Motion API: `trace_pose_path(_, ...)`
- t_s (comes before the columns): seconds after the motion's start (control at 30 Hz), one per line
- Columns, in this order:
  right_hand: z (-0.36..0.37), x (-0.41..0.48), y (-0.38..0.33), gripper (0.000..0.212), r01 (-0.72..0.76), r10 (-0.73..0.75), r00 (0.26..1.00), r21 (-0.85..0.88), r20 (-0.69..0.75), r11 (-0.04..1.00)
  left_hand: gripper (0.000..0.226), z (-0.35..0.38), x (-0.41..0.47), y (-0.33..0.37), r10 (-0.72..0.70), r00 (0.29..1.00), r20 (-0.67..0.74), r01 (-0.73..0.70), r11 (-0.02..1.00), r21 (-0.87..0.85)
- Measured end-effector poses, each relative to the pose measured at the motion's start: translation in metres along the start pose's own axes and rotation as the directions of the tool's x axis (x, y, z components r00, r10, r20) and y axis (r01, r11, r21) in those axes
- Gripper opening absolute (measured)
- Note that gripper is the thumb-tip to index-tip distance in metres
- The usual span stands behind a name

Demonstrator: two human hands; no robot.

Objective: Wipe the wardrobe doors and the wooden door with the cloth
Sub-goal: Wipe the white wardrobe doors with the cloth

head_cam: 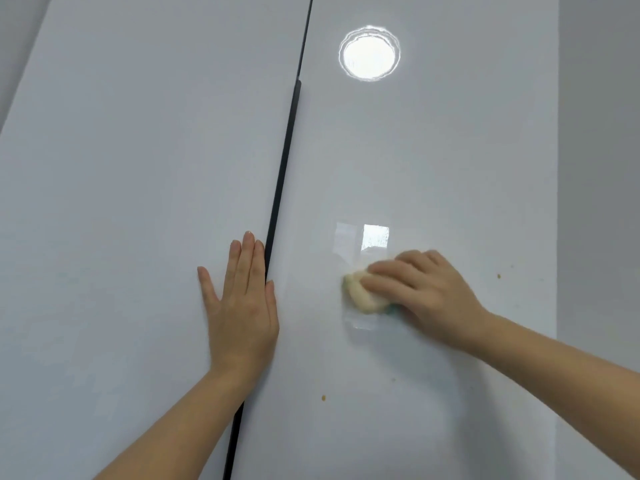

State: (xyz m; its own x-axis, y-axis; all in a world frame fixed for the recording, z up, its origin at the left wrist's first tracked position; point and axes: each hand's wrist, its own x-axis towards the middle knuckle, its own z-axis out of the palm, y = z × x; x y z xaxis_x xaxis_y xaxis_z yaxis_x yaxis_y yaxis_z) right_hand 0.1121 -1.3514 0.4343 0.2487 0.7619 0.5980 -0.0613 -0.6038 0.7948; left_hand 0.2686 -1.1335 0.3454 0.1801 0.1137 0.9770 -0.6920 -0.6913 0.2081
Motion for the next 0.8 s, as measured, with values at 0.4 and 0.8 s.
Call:
trace_pose_path(0.4, -0.005, -0.076, -0.042, 0.030, 0.008, -0.007, 0.999, -0.012, 0.034, 1.000, 0.055, -0.001, 0.000, 0.000, -0.006, 1.000, 0.012, 0.006, 1.000, -0.013)
trace_pose_path(0.8, -0.011, -0.096, -0.012, 0.041, -0.310, 0.309, 0.950, -0.043, -0.046, 0.950, 0.055, 0.000, 0.000, -0.001, -0.001, 1.000, -0.007, 0.001, 1.000, -0.022)
